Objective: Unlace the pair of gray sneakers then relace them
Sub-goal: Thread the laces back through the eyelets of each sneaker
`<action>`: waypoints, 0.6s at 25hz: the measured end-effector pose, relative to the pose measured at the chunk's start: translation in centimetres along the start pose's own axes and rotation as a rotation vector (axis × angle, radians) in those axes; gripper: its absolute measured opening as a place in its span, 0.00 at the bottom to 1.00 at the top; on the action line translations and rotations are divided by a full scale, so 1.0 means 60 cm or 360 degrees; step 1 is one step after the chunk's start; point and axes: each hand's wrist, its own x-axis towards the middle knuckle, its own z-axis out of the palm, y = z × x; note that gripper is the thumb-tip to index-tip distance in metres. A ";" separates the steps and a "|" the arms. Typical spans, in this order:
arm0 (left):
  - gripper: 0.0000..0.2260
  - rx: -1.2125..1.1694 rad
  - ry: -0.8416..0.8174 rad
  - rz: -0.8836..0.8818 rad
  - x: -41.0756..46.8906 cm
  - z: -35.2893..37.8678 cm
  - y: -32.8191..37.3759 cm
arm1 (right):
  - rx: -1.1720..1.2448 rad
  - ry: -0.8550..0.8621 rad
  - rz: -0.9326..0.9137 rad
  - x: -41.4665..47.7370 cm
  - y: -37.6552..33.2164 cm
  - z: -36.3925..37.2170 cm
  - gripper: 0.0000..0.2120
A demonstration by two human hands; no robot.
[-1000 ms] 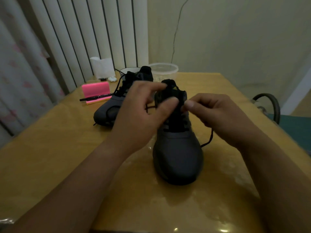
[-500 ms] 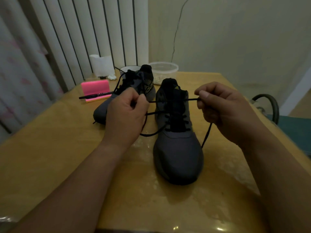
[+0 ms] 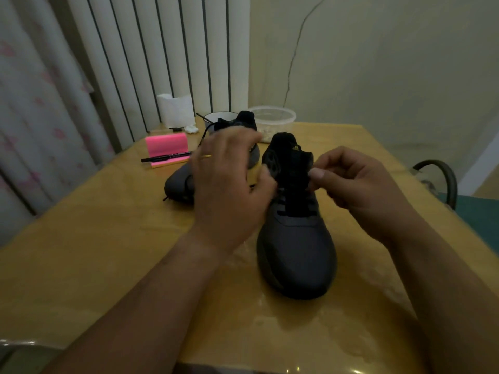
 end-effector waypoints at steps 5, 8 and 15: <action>0.11 -0.0299 -0.0308 0.0222 -0.018 0.021 0.034 | 0.0144 -0.0081 -0.0150 0.000 -0.007 0.026 0.06; 0.09 -0.0515 -0.0210 -0.0087 -0.013 0.013 0.002 | 0.0162 -0.0067 -0.0018 0.002 -0.005 0.005 0.10; 0.16 -0.0240 -0.0326 0.0123 -0.017 0.009 0.019 | -0.0109 -0.0029 -0.0121 -0.001 0.000 0.038 0.02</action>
